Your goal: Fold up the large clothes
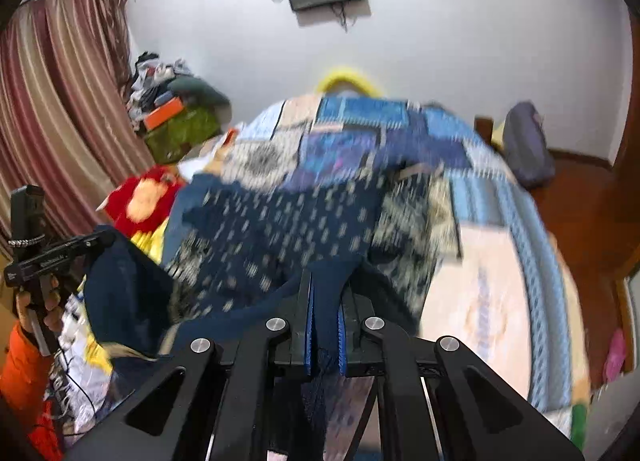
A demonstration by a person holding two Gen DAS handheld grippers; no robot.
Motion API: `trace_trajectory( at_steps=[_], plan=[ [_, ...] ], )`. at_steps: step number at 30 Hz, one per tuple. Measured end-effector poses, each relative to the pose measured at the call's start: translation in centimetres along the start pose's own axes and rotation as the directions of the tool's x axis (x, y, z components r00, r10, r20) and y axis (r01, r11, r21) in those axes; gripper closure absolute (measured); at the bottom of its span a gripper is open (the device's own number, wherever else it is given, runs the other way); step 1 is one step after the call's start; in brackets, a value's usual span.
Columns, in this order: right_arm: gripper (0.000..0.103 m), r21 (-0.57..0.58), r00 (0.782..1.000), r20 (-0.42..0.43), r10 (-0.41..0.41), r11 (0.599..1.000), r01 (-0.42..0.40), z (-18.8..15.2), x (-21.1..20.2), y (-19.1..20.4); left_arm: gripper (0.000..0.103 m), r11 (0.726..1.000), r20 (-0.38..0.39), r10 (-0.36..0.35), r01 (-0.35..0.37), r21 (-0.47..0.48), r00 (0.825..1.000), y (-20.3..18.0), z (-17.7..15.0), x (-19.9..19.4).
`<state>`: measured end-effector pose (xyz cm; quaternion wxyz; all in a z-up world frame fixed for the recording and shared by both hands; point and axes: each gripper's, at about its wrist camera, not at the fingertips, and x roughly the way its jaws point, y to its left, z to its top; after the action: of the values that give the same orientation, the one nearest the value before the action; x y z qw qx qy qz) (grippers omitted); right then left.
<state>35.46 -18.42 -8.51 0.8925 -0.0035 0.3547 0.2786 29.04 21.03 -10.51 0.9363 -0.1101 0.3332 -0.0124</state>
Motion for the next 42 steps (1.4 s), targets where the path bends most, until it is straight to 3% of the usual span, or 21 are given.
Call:
trace_trajectory(
  at_steps=[5, 11, 16, 19, 25, 32, 33, 36, 38, 40, 42],
  plan=[
    [0.097, 0.046, 0.996, 0.024, -0.086, 0.995, 0.085, 5.3, 5.3, -2.7, 0.091, 0.993, 0.021, 0.099, -0.097, -0.064, 0.995, 3.0, 4.2, 4.6],
    [0.097, 0.093, 0.986, -0.052, -0.155, 0.983, 0.160, 8.5, 14.5, -6.0, 0.091, 0.975, -0.068, 0.184, -0.191, -0.117, 0.981, 6.3, 5.8, 13.3],
    [0.097, 0.080, 0.974, -0.136, -0.181, 0.978, 0.193, 8.2, 21.3, -8.2, 0.091, 0.958, -0.173, 0.258, -0.275, -0.082, 0.951, 7.6, 4.1, 19.8],
    [0.097, 0.027, 0.969, -0.159, -0.188, 0.980, 0.195, 7.3, 22.9, -8.6, 0.090, 0.956, -0.207, 0.267, -0.285, -0.063, 0.941, 8.2, 2.6, 21.8],
    [0.096, -0.038, 0.976, -0.159, -0.149, 0.989, 0.145, 6.2, 21.5, -9.1, 0.087, 0.965, -0.212, 0.248, -0.261, -0.037, 0.945, 8.4, 1.7, 22.1],
    [0.096, 0.030, 0.981, -0.171, -0.092, 0.995, 0.098, 5.5, 18.4, -10.4, 0.085, 0.947, -0.241, 0.318, -0.299, 0.113, 0.917, 6.6, 2.3, 21.2],
    [0.096, 0.034, 0.976, -0.167, -0.137, 0.989, 0.145, 5.5, 17.7, -10.8, 0.085, 0.942, -0.249, 0.331, -0.306, 0.134, 0.910, 6.4, 2.3, 21.1],
    [0.096, -0.008, 0.924, -0.121, -0.362, 0.931, 0.364, 5.8, 15.5, -12.0, 0.084, 0.943, -0.272, 0.330, -0.305, 0.133, 0.904, 6.4, 2.7, 20.2],
    [0.096, 0.034, 0.932, -0.123, -0.341, 0.937, 0.348, 5.8, 13.7, -13.1, 0.082, 0.955, -0.270, 0.297, -0.280, 0.101, 0.916, 6.3, 3.1, 18.8],
    [0.096, 0.088, 0.960, -0.139, -0.245, 0.962, 0.258, 5.6, 12.0, -13.6, 0.063, 0.964, -0.253, 0.266, -0.256, 0.074, 0.930, 6.0, 3.7, 17.2],
    [0.096, 0.100, 0.972, -0.138, -0.192, 0.973, 0.206, 5.2, 10.7, -13.3, 0.051, 0.964, -0.218, 0.267, -0.259, 0.066, 0.939, 5.5, 4.2, 15.4]
  ],
)
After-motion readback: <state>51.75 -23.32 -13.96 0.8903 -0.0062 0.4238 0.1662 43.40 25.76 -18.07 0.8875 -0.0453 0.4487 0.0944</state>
